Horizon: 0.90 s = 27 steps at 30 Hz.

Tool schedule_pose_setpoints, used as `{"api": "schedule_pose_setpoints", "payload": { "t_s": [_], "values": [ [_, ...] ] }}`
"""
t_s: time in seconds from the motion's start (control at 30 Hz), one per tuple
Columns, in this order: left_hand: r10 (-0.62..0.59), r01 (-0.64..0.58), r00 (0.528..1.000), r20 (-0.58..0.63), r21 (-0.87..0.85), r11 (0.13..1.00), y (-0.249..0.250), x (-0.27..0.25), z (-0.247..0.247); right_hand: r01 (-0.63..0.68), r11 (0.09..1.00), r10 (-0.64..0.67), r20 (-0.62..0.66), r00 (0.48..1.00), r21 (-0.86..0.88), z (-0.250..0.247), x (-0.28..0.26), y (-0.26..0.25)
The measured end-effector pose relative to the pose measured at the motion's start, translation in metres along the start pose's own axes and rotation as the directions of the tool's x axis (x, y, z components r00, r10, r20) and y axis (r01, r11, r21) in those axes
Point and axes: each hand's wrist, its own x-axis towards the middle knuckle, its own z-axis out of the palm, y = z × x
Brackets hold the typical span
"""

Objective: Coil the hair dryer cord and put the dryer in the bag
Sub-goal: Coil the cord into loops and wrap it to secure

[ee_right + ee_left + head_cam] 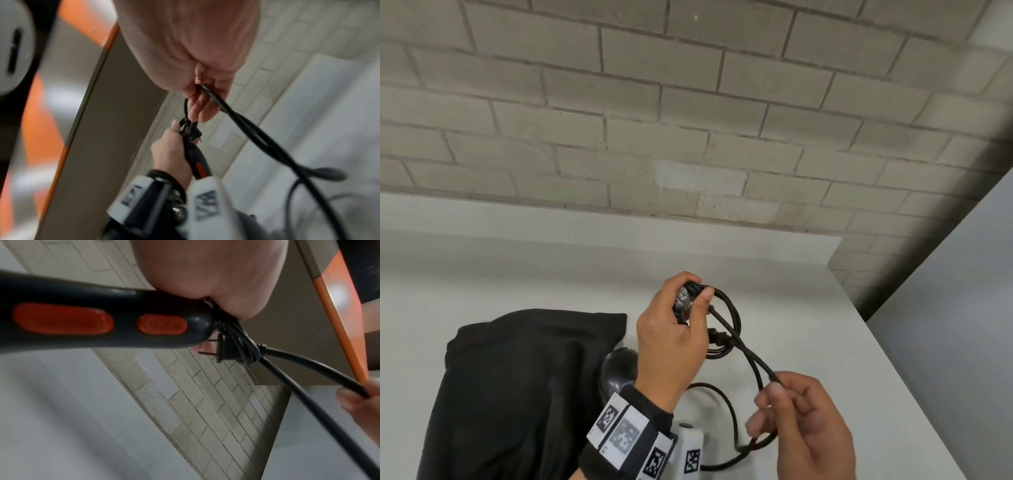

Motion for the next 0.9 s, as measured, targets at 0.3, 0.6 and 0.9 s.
{"api": "schedule_pose_setpoints", "payload": {
  "t_s": [0.3,0.6,0.9],
  "values": [
    [-0.026,0.026,1.0,-0.01,-0.059,0.998,0.004,-0.001,0.0,0.066,0.979,-0.108,0.218,0.97,0.194,-0.018,0.002,-0.026],
    [-0.111,0.1,0.99,-0.089,-0.127,0.987,-0.004,0.015,-0.014,0.323,0.91,-0.048,0.71,0.702,-0.258,-0.057,0.017,0.011],
    [-0.098,0.091,0.994,-0.039,-0.157,0.983,-0.002,0.009,-0.013,0.487,0.781,-0.201,0.581,0.789,-0.391,-0.031,0.015,0.04]
  ]
}}
